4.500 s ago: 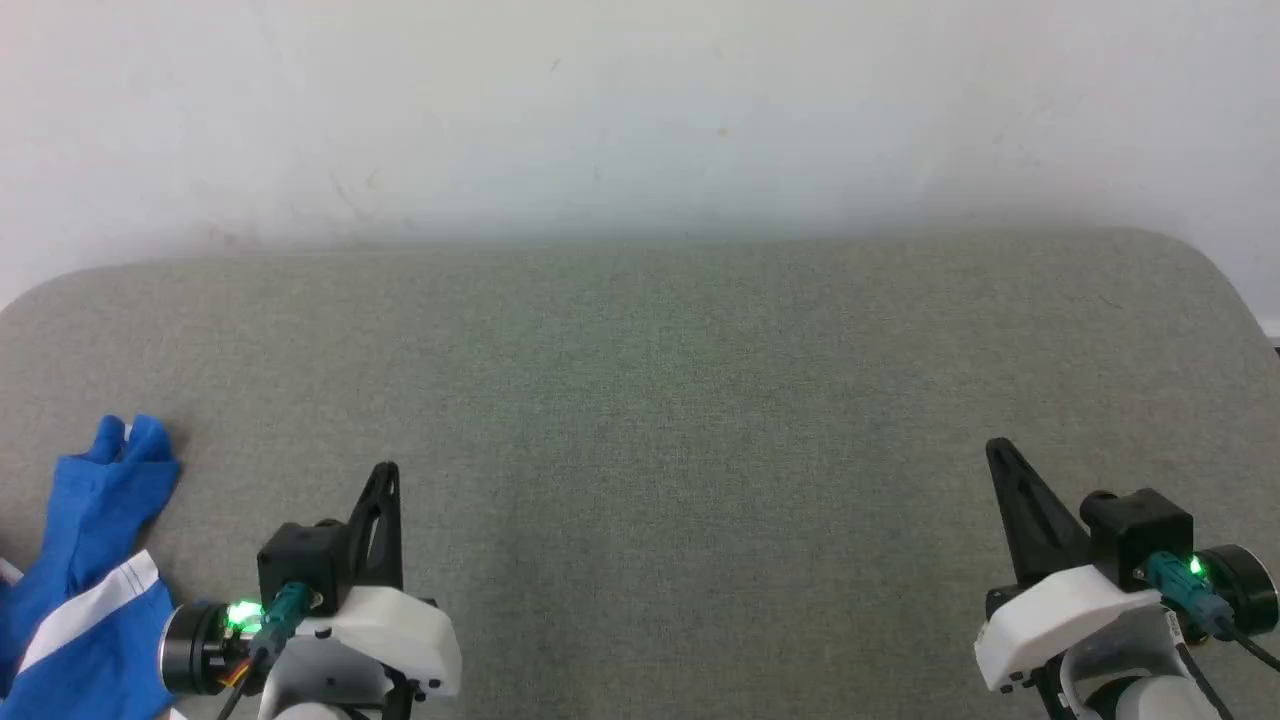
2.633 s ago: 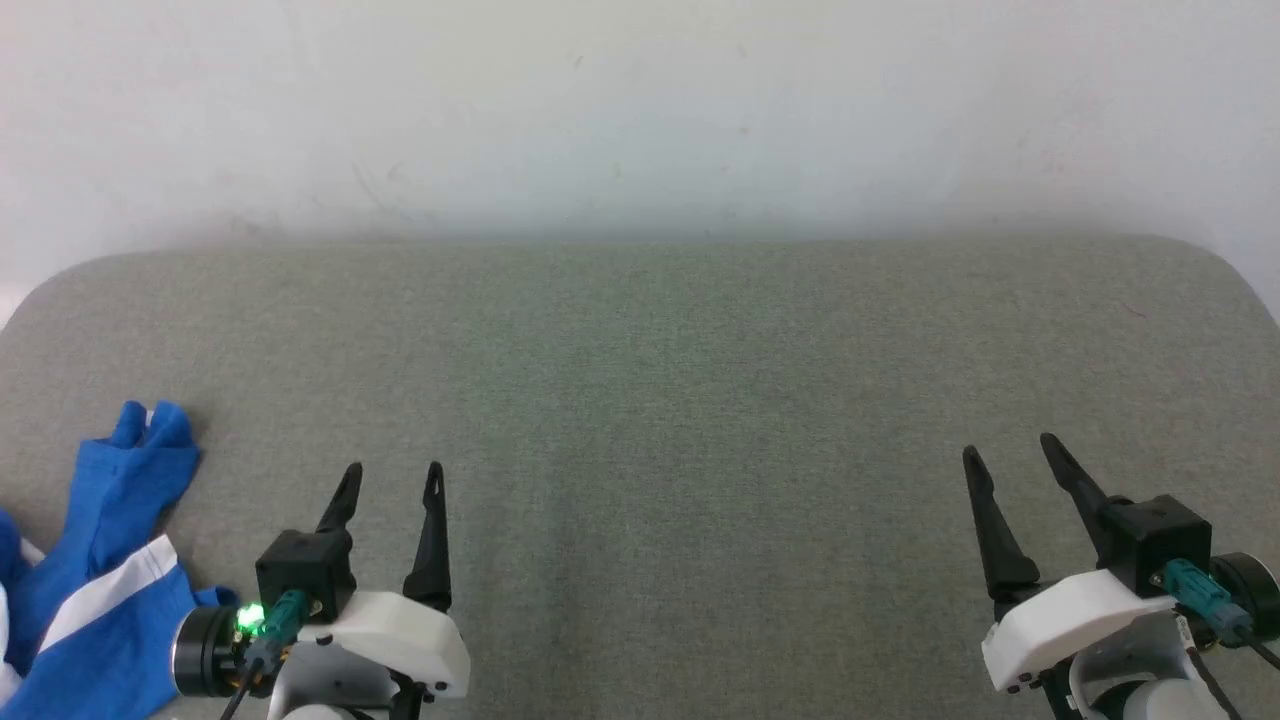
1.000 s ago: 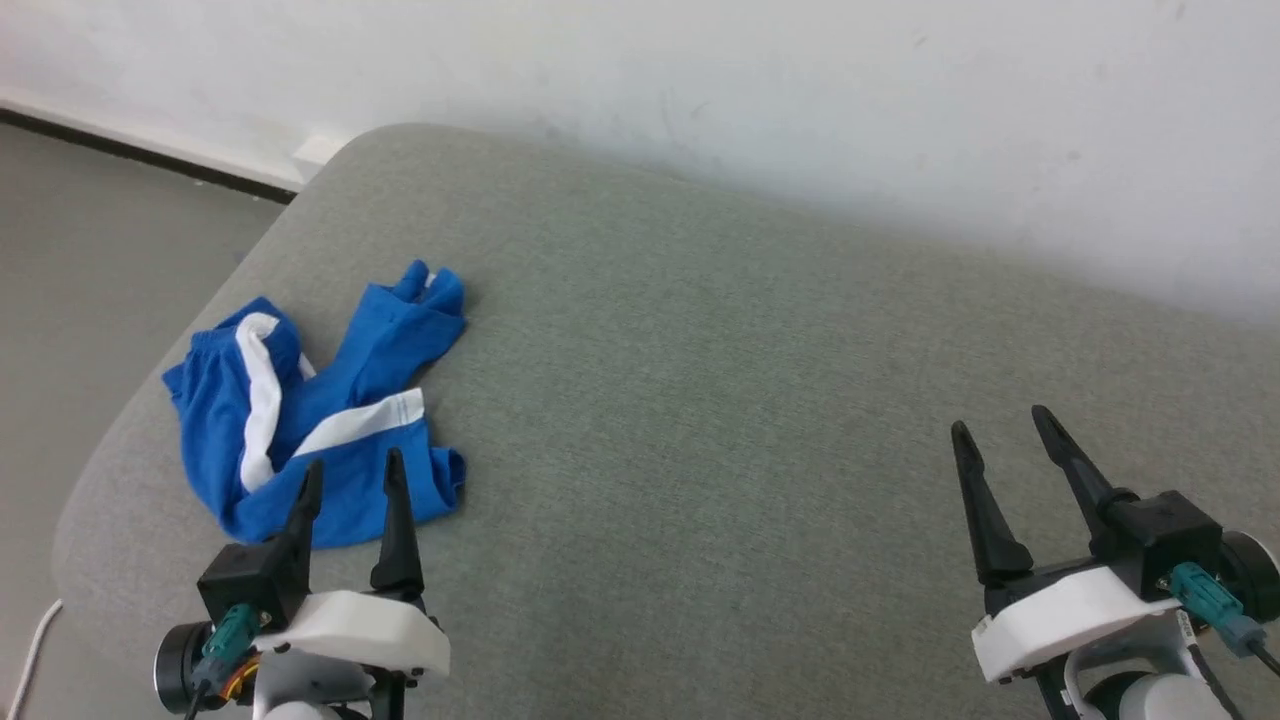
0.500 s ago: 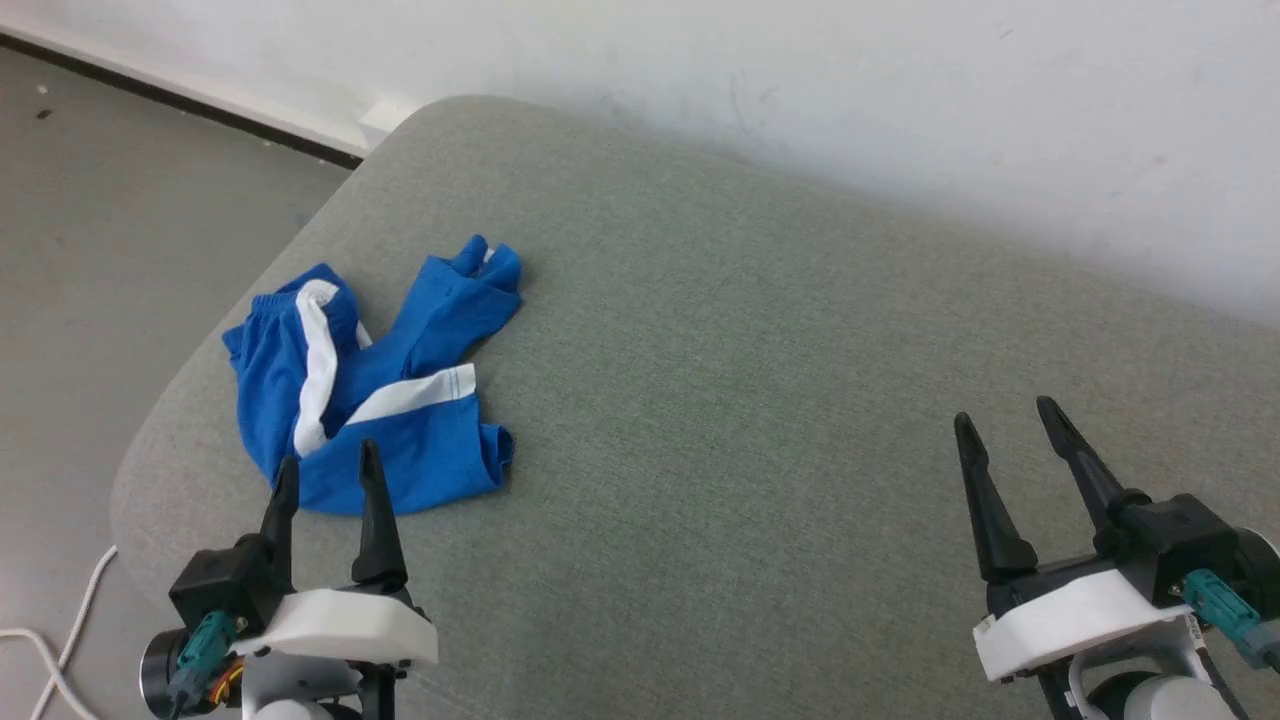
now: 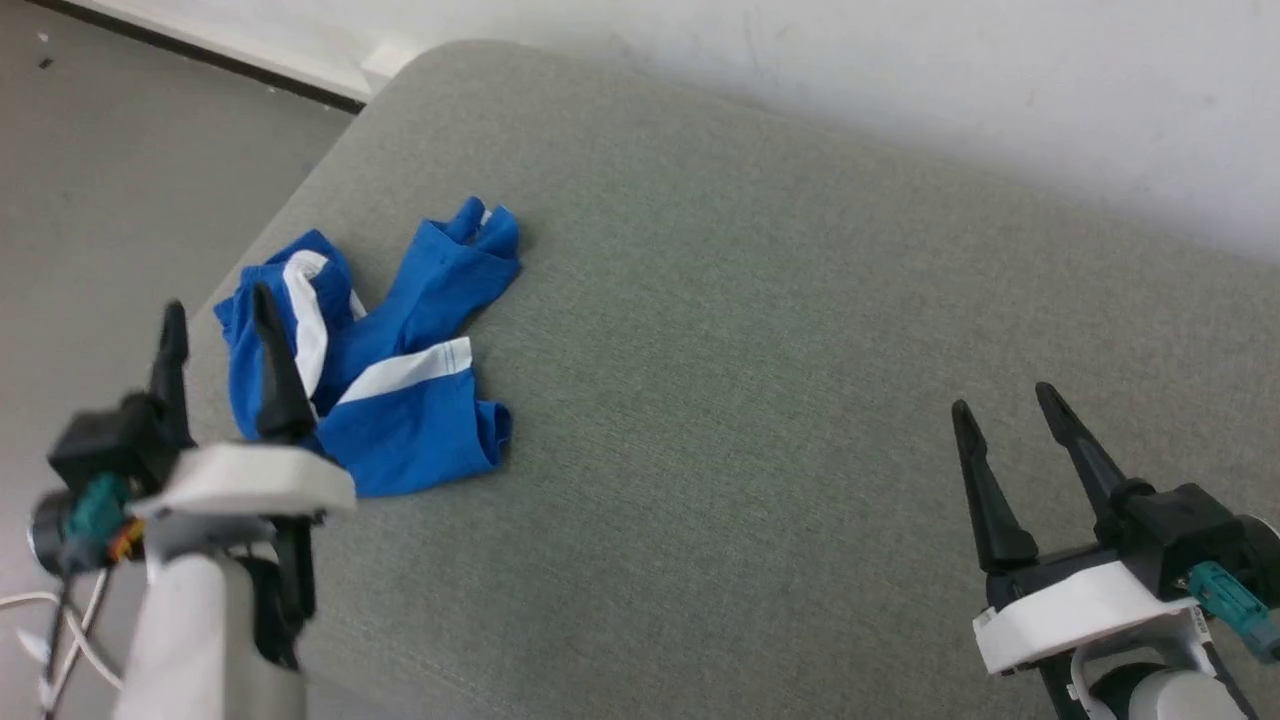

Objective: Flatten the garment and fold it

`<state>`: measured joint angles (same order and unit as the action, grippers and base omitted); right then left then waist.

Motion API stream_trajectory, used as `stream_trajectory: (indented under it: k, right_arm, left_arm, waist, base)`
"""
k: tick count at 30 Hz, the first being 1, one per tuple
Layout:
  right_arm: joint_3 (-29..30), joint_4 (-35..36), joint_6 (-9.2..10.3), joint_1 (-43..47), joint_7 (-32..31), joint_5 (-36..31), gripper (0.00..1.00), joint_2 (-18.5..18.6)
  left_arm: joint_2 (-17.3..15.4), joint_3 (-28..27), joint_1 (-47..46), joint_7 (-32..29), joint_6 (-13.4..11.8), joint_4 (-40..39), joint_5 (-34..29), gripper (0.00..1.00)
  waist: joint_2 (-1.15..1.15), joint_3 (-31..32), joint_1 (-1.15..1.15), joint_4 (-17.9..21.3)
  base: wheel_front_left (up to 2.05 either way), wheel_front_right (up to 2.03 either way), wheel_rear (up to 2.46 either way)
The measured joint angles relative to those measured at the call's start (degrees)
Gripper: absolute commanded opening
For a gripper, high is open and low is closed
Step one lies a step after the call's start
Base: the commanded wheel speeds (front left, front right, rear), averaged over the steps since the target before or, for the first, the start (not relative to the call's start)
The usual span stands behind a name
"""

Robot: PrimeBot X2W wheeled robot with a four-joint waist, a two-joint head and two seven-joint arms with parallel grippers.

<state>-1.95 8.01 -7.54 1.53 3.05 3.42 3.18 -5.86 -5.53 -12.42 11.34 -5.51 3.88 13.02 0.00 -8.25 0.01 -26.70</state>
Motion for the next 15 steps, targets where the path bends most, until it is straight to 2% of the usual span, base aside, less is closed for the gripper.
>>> stream_trajectory:
  k: [5, 9, 15]
  right_arm:
    - [-0.2, 0.9, 0.00, -0.2, -0.6, 0.2, 1.00, 0.9]
    - [-0.2, 1.6, 0.00, -0.8, -1.0, 0.8, 1.00, 2.0]
    - [-0.6, 2.8, 0.00, -2.5, -1.5, 2.0, 1.00, 4.0]
  left_arm:
    - [-5.3, -0.6, -8.3, -6.3, 2.2, 7.2, 1.3, 1.00]
    - [-8.9, -0.6, -13.2, -14.9, 4.6, 15.2, 3.7, 1.00]
    - [-10.2, -2.2, -18.7, -25.7, 7.6, 25.7, 11.0, 1.00]
  waist:
    - [0.00, -2.4, 0.00, 1.0]
    - [0.00, -4.5, 0.00, 2.2]
    - [0.00, -8.2, 0.00, 3.8]
  base:
    - [0.00, 0.00, 0.00]
    - [0.00, 0.00, 0.00]
    - [0.00, 0.00, 0.00]
